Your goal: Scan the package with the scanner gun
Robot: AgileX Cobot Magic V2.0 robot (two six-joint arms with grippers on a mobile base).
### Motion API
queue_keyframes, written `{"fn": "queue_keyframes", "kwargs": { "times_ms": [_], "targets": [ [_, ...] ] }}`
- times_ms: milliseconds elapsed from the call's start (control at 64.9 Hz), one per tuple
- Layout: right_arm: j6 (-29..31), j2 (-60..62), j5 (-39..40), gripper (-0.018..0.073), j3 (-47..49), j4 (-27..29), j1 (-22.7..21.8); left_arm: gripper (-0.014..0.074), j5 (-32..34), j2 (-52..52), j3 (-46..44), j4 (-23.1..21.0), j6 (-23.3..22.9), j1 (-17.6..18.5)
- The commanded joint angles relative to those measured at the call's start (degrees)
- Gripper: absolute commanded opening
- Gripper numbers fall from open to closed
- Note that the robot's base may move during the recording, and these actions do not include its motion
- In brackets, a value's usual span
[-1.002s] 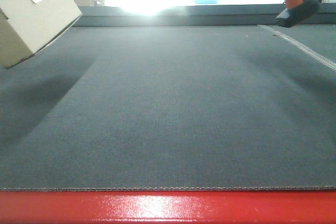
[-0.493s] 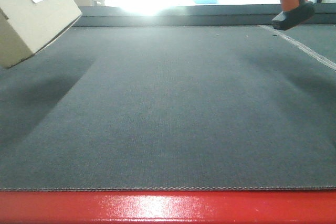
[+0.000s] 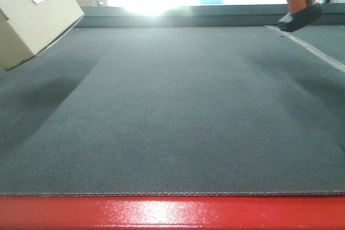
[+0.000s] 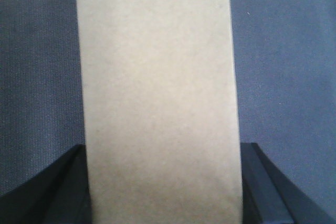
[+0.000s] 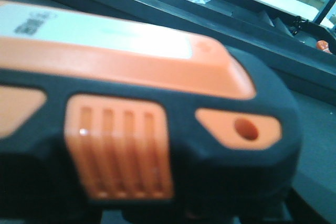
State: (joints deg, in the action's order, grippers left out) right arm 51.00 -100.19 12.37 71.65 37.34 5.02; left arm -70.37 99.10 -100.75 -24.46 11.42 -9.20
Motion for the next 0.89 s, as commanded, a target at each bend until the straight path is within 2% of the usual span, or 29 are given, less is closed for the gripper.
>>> {"fn": "queue_keyframes", "kwargs": {
  "times_ms": [0,385,663,878],
  "targets": [
    [0.1,1.5,1.9,-0.0154,1.0,0.0,0.8,-0.0111,0.4,-0.6,-0.1,-0.9,-0.3,0.2],
    [0.1,1.5,2.0,-0.0154,1.0,0.0,5.5,-0.0111,0.4,-0.6,-0.1,-0.9,-0.3,0.2],
    [0.1,1.5,1.9,-0.0154,1.0,0.0,6.1,-0.0111,0.4,-0.6,-0.1,-0.9,-0.3,0.2],
    [0.1,1.5,3.1,-0.0154,1.0,-5.5,6.1,-0.0111,0.4,-0.6,-0.1,-0.9,-0.3,0.2]
  ]
}}
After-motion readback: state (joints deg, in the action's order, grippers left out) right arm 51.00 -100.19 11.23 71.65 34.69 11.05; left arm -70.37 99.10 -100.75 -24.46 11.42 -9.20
